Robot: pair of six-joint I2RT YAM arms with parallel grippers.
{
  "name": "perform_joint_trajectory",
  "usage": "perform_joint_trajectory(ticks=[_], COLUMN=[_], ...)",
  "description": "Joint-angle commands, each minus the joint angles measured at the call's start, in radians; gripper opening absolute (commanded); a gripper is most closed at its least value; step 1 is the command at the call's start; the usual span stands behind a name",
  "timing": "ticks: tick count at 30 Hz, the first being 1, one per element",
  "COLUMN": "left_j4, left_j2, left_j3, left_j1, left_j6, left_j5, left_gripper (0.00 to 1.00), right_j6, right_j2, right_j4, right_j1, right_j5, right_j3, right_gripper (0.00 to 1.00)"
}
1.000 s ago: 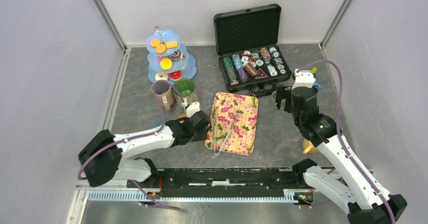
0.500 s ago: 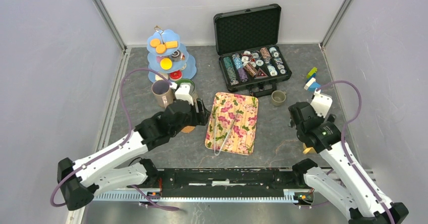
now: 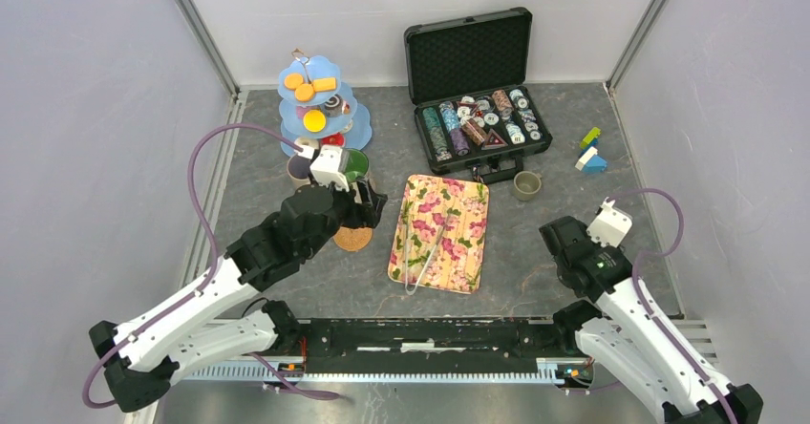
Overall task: Serve the afternoon tea
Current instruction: Move the tray at the center of the board, then pick up the cup at the center of the board.
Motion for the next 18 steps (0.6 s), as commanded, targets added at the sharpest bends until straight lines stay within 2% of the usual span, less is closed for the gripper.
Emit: perform_joint_trajectory(ticks=[1, 5, 10, 14, 15, 16, 18], left_j4=[0.004, 0.008, 0.007, -0.001, -0.002, -0.003, -0.003], left_j2=[0.013, 0.022, 0.032, 0.031, 0.030, 0.028, 0.021], left_j3=[0.036, 0.039, 0.064, 0.093, 0.098, 0.100, 0.103], left_j1=[0.005, 0.005, 0.007, 0.008, 0.008, 0.008, 0.010], left_j6=[0.073, 0.080, 0.100, 0.129, 0.136, 0.145, 0.159], left_j5=[-0.009, -0.002, -0.006, -0.014, -0.021, -0.026, -0.042], left_gripper=[0.78, 0.78, 0.78, 0.78, 0.78, 0.78, 0.79], right_j6=[0.029, 0.003, 0.040, -0.006, -0.026, -0.072, -0.280], right_j2=[-0.006, 0.022, 0.038, 0.030, 0.030, 0.029, 0.025], right_j4=[0.099, 0.131, 0.168, 0.184, 0.182, 0.199, 0.303], right_j1=[0.003, 0.002, 0.001, 0.002, 0.002, 0.003, 0.002], right_j5=[0.054, 0.080, 0.114, 0.176, 0.197, 0.214, 0.205], right_j3=[-0.039, -0.056, -0.090, -0.052, -0.028, -0.006, 0.032], right_gripper=[0.57, 0.53, 0.33, 0.05, 0.00, 0.00, 0.00])
